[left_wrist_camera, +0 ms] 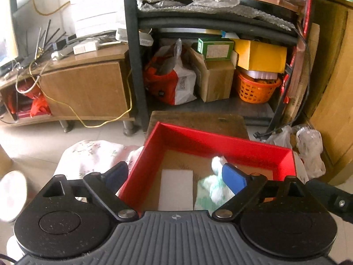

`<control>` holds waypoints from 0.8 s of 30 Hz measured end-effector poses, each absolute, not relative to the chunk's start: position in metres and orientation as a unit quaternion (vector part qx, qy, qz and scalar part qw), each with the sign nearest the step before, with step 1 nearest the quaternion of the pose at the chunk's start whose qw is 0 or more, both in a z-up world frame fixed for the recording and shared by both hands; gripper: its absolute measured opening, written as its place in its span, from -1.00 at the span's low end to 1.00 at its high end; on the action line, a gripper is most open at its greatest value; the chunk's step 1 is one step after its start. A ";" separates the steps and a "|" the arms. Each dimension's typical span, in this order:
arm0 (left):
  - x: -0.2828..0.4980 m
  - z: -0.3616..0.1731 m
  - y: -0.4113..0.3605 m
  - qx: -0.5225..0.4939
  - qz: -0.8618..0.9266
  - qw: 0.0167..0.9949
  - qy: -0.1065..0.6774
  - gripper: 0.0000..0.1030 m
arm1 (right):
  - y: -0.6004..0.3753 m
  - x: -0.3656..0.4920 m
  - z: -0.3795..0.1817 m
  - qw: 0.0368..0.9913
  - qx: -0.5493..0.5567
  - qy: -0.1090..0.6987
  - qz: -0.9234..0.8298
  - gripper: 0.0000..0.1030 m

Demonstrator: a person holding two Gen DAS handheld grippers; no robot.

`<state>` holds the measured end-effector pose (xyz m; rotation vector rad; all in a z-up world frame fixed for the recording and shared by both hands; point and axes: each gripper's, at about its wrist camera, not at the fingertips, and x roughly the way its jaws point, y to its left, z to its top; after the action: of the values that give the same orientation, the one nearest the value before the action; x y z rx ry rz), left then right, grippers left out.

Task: Organize soft objects
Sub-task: 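Open both grippers to drop the towel and sponge into the red box, then grasp the lilac fuzzy cloth with the left gripper while the right gripper grasps the pig plush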

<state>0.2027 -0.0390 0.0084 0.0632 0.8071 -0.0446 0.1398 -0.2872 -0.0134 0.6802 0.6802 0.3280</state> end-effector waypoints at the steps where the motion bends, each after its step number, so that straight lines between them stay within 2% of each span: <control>1: 0.197 0.010 -0.039 0.037 -0.023 0.919 0.392 0.74 | -0.287 0.133 -0.012 0.874 0.323 0.328 0.156 -0.89; 12: 0.149 -0.026 -0.054 0.083 -0.078 0.886 0.449 0.75 | -0.295 0.072 -0.025 0.858 0.343 0.353 0.146 -0.86; 24: 0.144 -0.080 -0.086 0.152 -0.130 0.834 0.514 0.75 | -0.310 0.031 -0.042 0.837 0.365 0.385 0.135 -0.85</control>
<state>0.1445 -0.0859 -0.0805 0.3224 1.0899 -0.2762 0.0305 -0.3101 -0.0421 0.7716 0.8137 0.2854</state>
